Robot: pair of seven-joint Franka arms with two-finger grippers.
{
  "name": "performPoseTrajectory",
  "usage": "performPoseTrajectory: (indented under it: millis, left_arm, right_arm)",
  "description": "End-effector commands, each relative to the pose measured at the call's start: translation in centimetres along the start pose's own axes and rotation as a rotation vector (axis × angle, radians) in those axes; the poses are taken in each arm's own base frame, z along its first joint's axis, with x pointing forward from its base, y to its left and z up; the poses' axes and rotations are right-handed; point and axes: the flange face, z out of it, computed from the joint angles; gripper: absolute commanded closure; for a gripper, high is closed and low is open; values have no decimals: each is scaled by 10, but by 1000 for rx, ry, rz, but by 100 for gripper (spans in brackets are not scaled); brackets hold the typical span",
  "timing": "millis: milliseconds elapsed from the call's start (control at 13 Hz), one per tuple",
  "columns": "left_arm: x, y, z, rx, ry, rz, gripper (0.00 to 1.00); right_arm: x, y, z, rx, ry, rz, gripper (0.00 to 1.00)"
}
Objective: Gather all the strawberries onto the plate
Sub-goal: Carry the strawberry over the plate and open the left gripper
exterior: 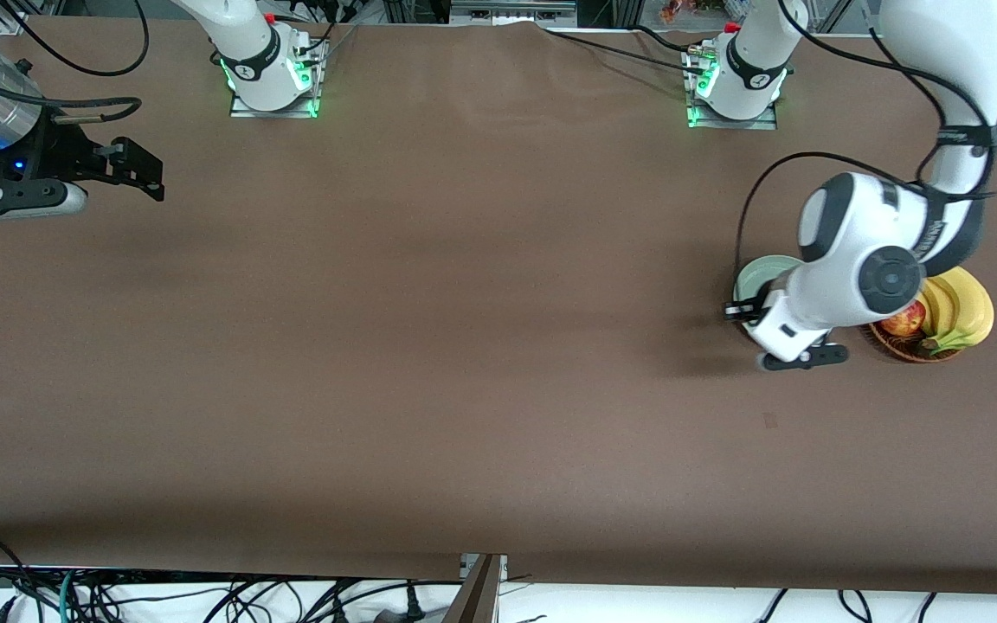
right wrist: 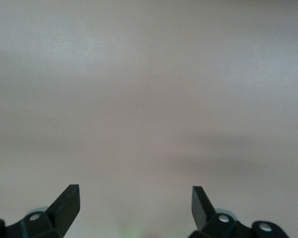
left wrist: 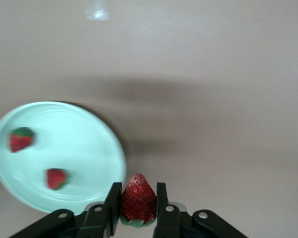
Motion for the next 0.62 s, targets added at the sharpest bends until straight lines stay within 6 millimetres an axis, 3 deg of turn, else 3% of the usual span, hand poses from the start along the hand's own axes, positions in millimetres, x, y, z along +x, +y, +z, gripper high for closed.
performPoseTrajectory:
  millis: [0, 154, 309, 463, 540]
  left_arm:
    - [-13, -40, 25, -1, -1, 76, 92]
    - [-19, -55, 61, 4, 46, 88, 92]
    - [-31, -58, 99, 5, 75, 90, 92]
    - [-39, -60, 119, 5, 88, 89, 91]
    - [-39, -60, 123, 7, 82, 93, 77]
  right_arm:
    - [4, -2, -3, -14, 6, -7, 0]
    - [6, -3, 1, -10, 1, -20, 0]
    - [6, -1, 0, -11, 6, -17, 0]
    - [5, 0, -14, -5, 30, -2, 0]
    - [5, 0, -16, -7, 35, 0, 1]
